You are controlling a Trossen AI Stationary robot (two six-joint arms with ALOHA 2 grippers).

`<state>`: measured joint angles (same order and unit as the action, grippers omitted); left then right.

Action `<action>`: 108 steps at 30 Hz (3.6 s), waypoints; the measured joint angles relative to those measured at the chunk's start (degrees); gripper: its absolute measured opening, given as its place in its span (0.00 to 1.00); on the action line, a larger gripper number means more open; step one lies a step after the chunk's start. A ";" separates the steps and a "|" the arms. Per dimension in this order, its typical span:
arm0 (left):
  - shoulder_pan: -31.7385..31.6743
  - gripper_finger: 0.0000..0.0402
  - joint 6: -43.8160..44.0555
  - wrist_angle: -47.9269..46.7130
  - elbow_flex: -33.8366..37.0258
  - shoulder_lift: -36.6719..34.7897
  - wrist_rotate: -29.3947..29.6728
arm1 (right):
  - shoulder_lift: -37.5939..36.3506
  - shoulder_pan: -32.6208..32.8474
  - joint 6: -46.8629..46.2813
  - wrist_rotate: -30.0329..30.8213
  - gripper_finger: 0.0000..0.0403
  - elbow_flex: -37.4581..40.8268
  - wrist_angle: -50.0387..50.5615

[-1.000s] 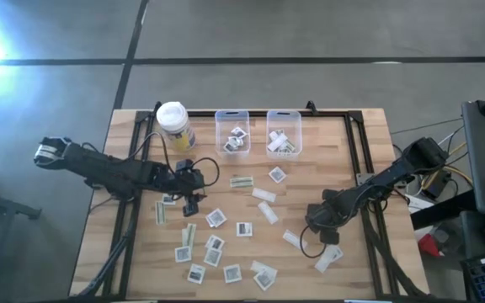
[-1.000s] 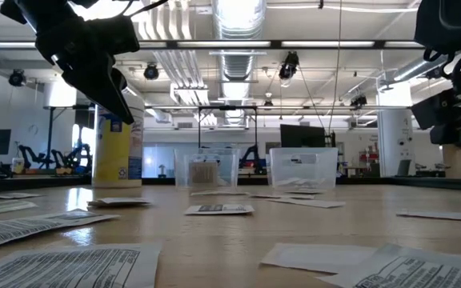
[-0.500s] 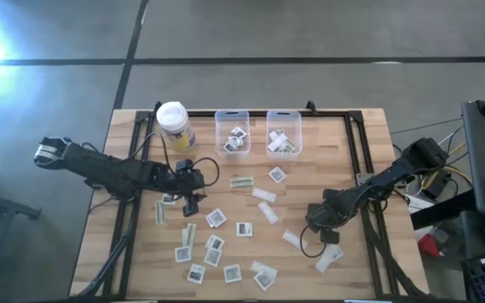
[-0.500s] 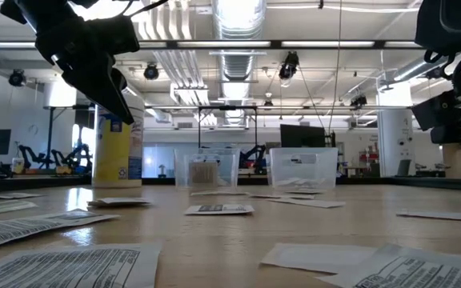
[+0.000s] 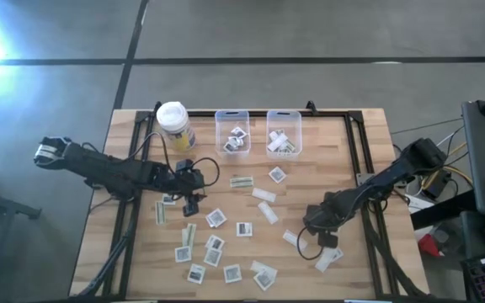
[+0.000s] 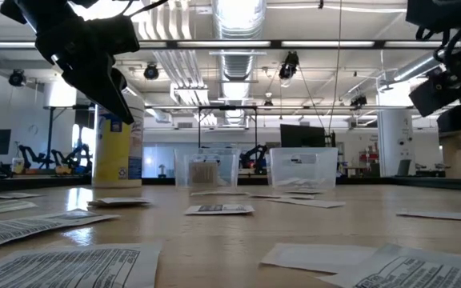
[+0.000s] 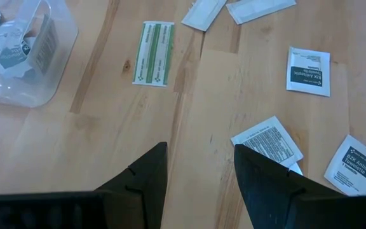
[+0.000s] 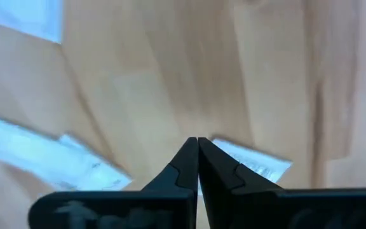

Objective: Pick & Place First Aid Supplies
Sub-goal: Put the towelette pack into the left transparent bin

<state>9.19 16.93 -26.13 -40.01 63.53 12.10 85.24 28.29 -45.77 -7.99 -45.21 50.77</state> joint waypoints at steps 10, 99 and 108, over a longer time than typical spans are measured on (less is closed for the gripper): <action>0.00 0.43 0.00 0.00 0.00 0.00 0.00 | 0.05 0.26 -9.99 -1.28 0.05 1.01 0.47; 0.01 0.43 -0.65 2.10 0.02 0.00 -0.01 | -11.70 -0.37 -21.01 16.32 0.08 0.74 -4.22; 0.00 0.43 -5.24 8.69 0.02 0.44 1.97 | -17.50 -4.86 -10.40 24.25 0.08 0.70 -16.32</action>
<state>9.19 11.69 -17.44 -39.99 63.96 14.06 67.74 23.43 -56.18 16.26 -44.51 34.46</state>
